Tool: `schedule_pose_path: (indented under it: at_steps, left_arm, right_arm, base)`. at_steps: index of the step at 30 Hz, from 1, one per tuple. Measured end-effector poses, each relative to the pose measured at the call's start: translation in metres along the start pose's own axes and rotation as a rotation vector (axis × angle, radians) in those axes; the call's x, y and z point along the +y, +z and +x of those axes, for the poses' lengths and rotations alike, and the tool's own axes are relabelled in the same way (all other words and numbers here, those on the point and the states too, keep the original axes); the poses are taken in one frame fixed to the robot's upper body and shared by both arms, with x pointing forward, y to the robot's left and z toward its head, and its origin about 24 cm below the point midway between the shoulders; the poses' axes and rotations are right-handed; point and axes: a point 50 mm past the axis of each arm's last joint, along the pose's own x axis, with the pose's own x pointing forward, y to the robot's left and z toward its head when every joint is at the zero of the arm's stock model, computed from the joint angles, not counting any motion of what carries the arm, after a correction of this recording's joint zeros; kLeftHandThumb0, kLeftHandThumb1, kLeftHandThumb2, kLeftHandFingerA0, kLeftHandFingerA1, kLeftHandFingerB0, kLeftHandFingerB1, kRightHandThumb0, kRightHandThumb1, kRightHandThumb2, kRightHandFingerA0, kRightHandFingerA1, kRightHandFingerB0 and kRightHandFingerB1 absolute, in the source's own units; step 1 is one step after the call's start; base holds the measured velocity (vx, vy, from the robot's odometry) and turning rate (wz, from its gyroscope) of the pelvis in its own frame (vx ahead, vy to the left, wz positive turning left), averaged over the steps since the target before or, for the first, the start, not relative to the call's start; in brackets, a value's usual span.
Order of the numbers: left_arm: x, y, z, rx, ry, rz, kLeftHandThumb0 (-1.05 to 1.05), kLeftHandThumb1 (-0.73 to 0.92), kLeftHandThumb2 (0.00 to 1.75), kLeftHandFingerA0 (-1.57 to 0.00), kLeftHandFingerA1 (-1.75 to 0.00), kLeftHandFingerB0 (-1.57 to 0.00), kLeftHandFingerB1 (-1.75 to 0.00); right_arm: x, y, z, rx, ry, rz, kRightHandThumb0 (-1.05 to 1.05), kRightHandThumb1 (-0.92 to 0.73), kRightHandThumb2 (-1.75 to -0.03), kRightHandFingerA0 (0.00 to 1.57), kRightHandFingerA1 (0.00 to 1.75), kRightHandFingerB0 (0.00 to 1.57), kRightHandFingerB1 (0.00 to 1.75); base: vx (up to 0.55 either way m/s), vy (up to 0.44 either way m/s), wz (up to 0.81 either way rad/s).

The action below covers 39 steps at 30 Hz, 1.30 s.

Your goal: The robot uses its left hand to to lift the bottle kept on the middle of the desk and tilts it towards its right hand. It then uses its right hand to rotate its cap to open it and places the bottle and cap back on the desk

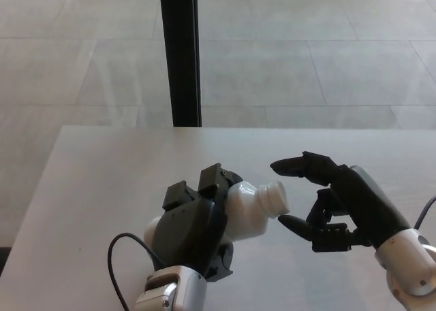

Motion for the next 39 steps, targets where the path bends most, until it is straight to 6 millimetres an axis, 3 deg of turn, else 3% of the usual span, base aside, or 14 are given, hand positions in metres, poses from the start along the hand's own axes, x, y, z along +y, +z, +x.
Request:
schedule_pose_path:
  at_steps: [14,15,16,18,19,20,22,27,29,30,35,36,37,39]
  left_arm:
    - [0.0001,0.0003,-0.0001,-0.007,0.014,-0.001,0.19,0.71,0.99,-0.85,-1.74,-0.74,-1.42]
    - [0.0001,0.0003,-0.0001,-0.007,0.014,-0.001,0.19,0.65,1.05,-1.10,-1.58,-0.88,-1.31]
    - [0.0001,0.0003,-0.0001,-0.007,0.014,-0.001,0.19,0.70,0.99,-0.88,-1.59,-0.78,-1.24]
    - [0.0001,0.0002,-0.0002,-0.007,0.015,0.000,0.19,0.70,0.99,-0.89,-1.62,-0.78,-1.26]
    - [0.0000,0.0002,-0.0003,-0.007,0.015,0.000,0.18,0.65,1.03,-1.10,-1.50,-0.86,-1.16]
    - [-0.0001,0.0000,-0.0004,-0.007,0.016,0.000,0.18,0.70,0.97,-0.90,-1.63,-0.79,-1.21]
    - [-0.0005,-0.0003,-0.0008,-0.005,0.015,0.000,0.19,0.71,0.94,-0.91,-1.61,-0.80,-1.14]
    - [-0.0008,-0.0003,-0.0010,-0.005,0.014,0.000,0.19,0.71,0.95,-0.87,-1.72,-0.75,-1.37]
    - [-0.0007,-0.0003,-0.0010,-0.005,0.015,-0.001,0.19,0.67,1.01,-1.11,-1.58,-0.89,-1.32]
    - [-0.0007,-0.0003,-0.0010,-0.005,0.015,-0.001,0.19,0.72,0.95,-0.87,-1.75,-0.74,-1.44]
    - [-0.0007,0.0002,-0.0010,-0.006,0.017,-0.004,0.20,0.70,0.99,-0.87,-1.75,-0.73,-1.51]
    - [-0.0007,0.0002,-0.0010,-0.006,0.018,-0.004,0.19,0.68,1.00,-1.14,-1.63,-0.88,-1.35]
    - [-0.0007,0.0003,-0.0010,-0.007,0.019,-0.004,0.19,0.72,0.97,-0.87,-1.75,-0.74,-1.45]
    - [-0.0005,0.0006,-0.0009,-0.008,0.021,-0.004,0.20,0.70,0.98,-0.86,-1.75,-0.74,-1.52]
  right_arm:
    - [0.0026,-0.0001,0.0008,-0.010,0.004,0.015,-0.33,-0.68,-0.63,1.06,1.41,0.65,0.47]
    - [0.0027,-0.0003,0.0008,-0.009,0.004,0.016,-0.33,-0.68,-0.65,1.05,1.41,0.68,0.48]
    - [0.0029,-0.0006,0.0007,-0.009,0.004,0.016,-0.32,-0.69,-0.65,1.03,1.42,0.72,0.51]
    - [0.0032,-0.0010,0.0006,-0.007,0.005,0.018,-0.31,-0.67,-0.67,1.01,1.46,0.77,0.54]
    - [0.0032,-0.0012,0.0006,-0.007,0.005,0.019,-0.32,-0.66,-0.70,0.98,1.49,0.83,0.58]
    - [0.0032,-0.0015,0.0007,-0.007,0.004,0.019,-0.31,-0.64,-0.73,0.97,1.57,0.88,0.67]
    - [0.0033,-0.0017,0.0007,-0.009,0.001,0.018,-0.30,-0.62,-0.78,0.96,1.63,0.95,0.79]
    - [0.0035,-0.0013,0.0005,-0.029,-0.011,0.012,-0.24,-0.63,-0.85,0.93,1.69,0.88,1.04]
    - [0.0037,-0.0012,0.0003,-0.037,-0.016,0.011,-0.22,-0.62,-0.88,0.92,1.66,0.88,1.09]
    - [0.0038,-0.0009,0.0002,-0.041,-0.020,0.013,-0.20,-0.59,-0.91,0.92,1.62,0.89,1.07]
    - [0.0053,-0.0016,-0.0004,-0.065,-0.051,0.034,-0.17,-0.55,-0.96,0.92,1.65,0.87,1.14]
    - [0.0058,-0.0021,-0.0007,-0.071,-0.061,0.040,-0.18,-0.56,-0.97,0.91,1.67,0.86,1.16]
    - [0.0064,-0.0022,-0.0011,-0.077,-0.072,0.046,-0.17,-0.56,-0.97,0.90,1.69,0.86,1.18]
    - [0.0073,-0.0022,-0.0019,-0.084,-0.091,0.053,-0.17,-0.55,-0.97,0.89,1.69,0.86,1.18]
  base:
    - [0.00,0.000,0.00]
    - [0.00,0.000,0.00]
    - [0.00,0.000,0.00]
    - [0.00,0.000,0.00]
    - [0.00,0.000,0.00]
    - [0.00,0.000,0.00]
    - [0.00,0.000,0.00]
    - [0.00,0.000,0.00]
    - [0.00,0.000,0.00]
    - [0.00,0.000,0.00]
    - [0.00,0.000,0.00]
    - [0.00,0.000,0.00]
    - [0.00,0.000,0.00]
    - [0.00,0.000,0.00]
